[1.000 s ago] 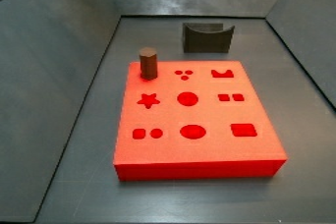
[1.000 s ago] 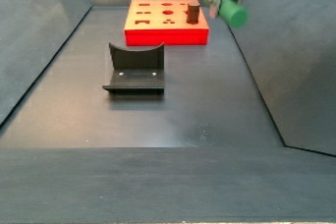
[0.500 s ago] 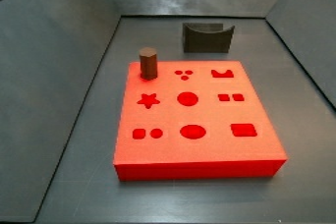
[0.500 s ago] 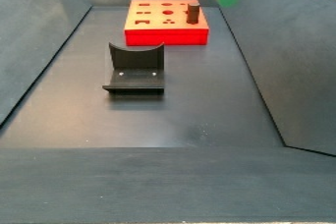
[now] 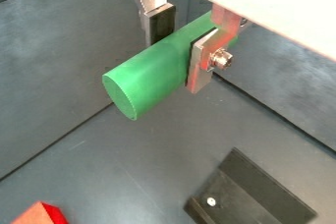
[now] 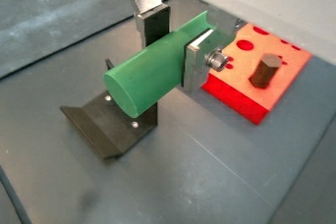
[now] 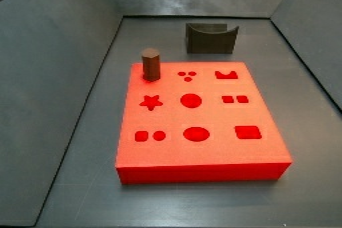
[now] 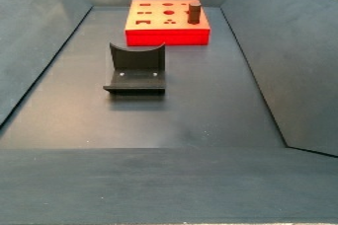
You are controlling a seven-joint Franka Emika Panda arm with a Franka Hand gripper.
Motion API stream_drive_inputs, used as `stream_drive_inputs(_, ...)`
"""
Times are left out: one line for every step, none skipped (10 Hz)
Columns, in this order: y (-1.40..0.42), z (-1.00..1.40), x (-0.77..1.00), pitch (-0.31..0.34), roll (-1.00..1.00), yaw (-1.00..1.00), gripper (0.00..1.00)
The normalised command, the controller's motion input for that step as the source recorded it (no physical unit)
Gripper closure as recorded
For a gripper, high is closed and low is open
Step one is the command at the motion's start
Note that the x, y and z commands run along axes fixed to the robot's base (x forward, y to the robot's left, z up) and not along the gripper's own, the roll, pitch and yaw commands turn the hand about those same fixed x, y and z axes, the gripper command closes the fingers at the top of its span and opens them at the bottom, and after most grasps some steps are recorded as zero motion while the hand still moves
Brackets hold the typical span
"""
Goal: Pick up the round object. Move up. Place the round object on the fixture. Regrasp the round object. Move to above the board. Insert the round object.
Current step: Place the round object on the fixture.
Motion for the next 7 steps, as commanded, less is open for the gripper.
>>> stream_drive_inputs(0.02,0.13,1.0,0.113,-0.16,-0.06,1.0)
stream_drive_inputs(0.02,0.11,1.0,0.127,-0.16,-0.05,1.0)
stream_drive_inputs(0.02,0.1,1.0,0.131,-0.16,-0.05,1.0)
stream_drive_inputs(0.02,0.08,1.0,0.132,-0.16,-0.05,1.0)
stream_drive_inputs(0.02,0.08,1.0,0.137,-0.15,-0.05,1.0)
stream_drive_inputs(0.02,0.06,1.0,0.138,-0.15,-0.05,1.0)
stream_drive_inputs(0.42,-0.59,1.0,0.074,-1.0,0.04,1.0)
